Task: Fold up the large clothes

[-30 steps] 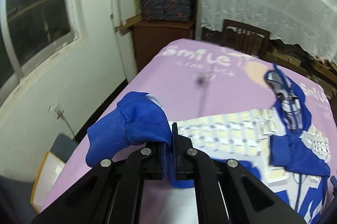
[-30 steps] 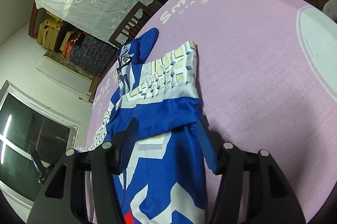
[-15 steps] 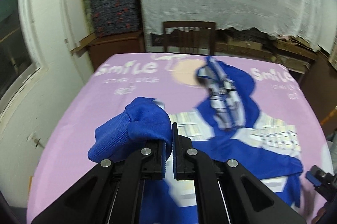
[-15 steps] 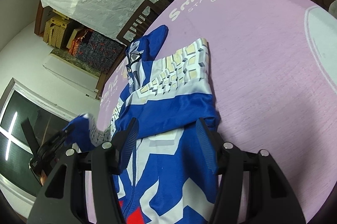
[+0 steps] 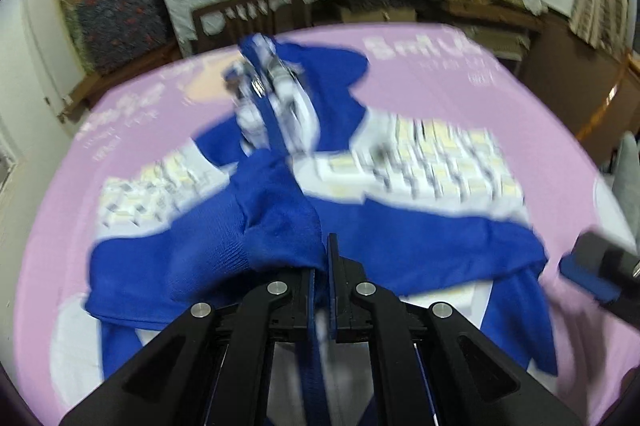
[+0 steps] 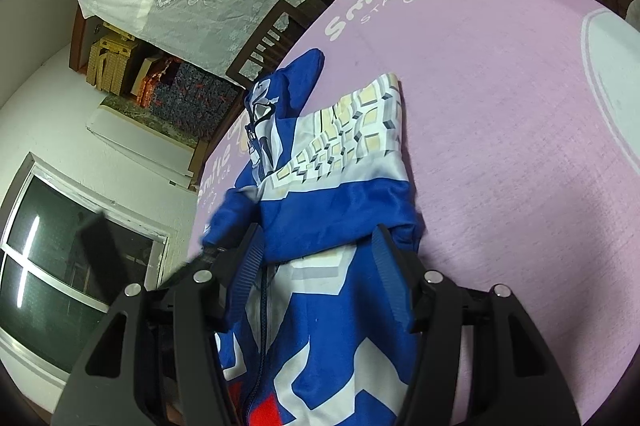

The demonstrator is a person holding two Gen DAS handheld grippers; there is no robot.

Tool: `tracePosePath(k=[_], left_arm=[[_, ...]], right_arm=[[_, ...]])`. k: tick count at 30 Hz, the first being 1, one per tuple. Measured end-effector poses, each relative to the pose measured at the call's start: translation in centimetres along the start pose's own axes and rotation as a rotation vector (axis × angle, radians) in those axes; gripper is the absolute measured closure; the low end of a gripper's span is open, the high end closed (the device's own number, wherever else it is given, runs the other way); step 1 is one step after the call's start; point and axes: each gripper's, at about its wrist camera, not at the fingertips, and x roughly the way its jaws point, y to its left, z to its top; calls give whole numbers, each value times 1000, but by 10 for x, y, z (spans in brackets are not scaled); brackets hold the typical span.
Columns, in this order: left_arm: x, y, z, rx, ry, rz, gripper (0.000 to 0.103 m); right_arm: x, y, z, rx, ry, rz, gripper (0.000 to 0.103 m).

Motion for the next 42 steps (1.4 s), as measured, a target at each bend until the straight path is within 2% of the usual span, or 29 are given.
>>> tracePosePath(k=[3, 4, 5, 6, 7, 8, 11, 16, 20, 22, 25, 29, 32, 35, 36, 37, 39, 42], left_arm=[[2, 4, -9, 7, 23, -23, 94], [-5, 9, -12, 8, 13, -42, 86], [-12, 12, -14, 12, -1, -51, 71], [-19, 15, -16, 17, -14, -54, 61], [-32, 22, -20, 26, -44, -41, 44], [-44, 28, -23, 35, -75, -18, 35], [-73, 60, -39, 52, -143, 34, 25], [-74, 130, -60, -46, -102, 79, 23], [-50, 165, -68, -109, -41, 108, 23], [-34, 175, -69, -133, -7, 93, 23], [-15, 182, -72, -141, 39, 85, 23], [-6, 194, -70, -172, 46, 52, 20], [0, 203, -63, -203, 37, 52, 20], [4, 208, -54, -215, 31, 47, 20], [6, 209, -53, -219, 32, 52, 20], [10, 211, -53, -223, 41, 56, 20], [10, 213, -54, -227, 39, 51, 20], [9, 210, -55, -211, 38, 67, 20]], right_arm=[[1, 0, 0, -5, 3, -6, 46], [2, 0, 0, -7, 5, -8, 46], [2, 0, 0, -8, 6, -8, 46], [2, 0, 0, -13, 8, -8, 46], [3, 1, 0, -19, 8, -8, 46], [3, 2, 0, -26, 8, -10, 46], [5, 8, -3, -66, 12, -17, 46], [8, 30, -13, -191, 9, -34, 46], [25, 76, -30, -356, 41, -63, 46], [46, 111, -46, -505, 71, -130, 43], [80, 153, -79, -788, 85, -303, 43], [118, 180, -118, -1109, 60, -494, 43], [142, 190, -128, -1244, 13, -590, 43], [161, 192, -124, -1267, 20, -613, 45], [167, 192, -121, -1260, 23, -618, 59], [170, 192, -118, -1244, 29, -613, 85], [167, 189, -105, -1149, 33, -574, 86], [136, 176, -64, -887, -16, -473, 86]])
